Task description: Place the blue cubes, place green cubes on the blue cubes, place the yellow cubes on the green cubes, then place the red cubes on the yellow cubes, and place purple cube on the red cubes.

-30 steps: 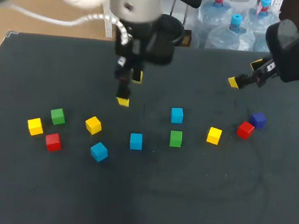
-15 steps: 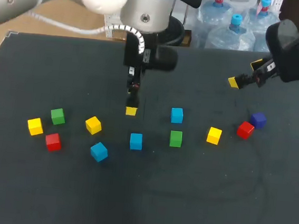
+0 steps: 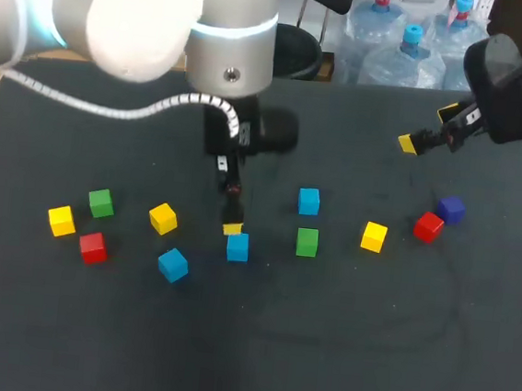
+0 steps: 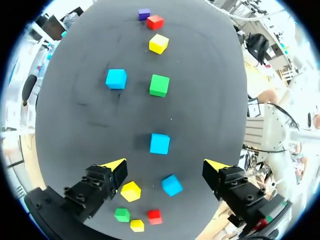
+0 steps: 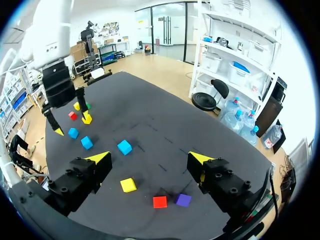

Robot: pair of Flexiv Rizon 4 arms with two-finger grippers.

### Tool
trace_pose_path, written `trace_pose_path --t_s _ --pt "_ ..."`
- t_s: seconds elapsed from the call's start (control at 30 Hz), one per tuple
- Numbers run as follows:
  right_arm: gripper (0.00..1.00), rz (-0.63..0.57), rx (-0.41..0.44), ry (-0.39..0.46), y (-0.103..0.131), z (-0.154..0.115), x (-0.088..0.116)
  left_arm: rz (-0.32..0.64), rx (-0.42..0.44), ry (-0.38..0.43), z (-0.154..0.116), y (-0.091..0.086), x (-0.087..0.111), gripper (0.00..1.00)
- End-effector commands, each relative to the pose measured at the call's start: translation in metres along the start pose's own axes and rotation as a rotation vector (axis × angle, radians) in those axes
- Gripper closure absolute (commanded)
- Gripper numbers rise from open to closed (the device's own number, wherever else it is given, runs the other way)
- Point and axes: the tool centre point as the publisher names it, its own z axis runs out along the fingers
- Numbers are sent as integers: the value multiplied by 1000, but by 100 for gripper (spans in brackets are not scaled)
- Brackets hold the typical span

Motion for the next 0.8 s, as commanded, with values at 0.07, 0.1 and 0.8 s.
trace_pose_path --t_s 0.07,0.1,0.8 --pt "0 1 7 1 2 -1 0 -18 -53 -134 8 -7 4 0" --pt "0 1 7 1 2 -1 0 -13 -50 -138 10 -7 4 0" --pt "0 1 7 1 2 -1 0 117 7 -38 50 -5 -16 0"
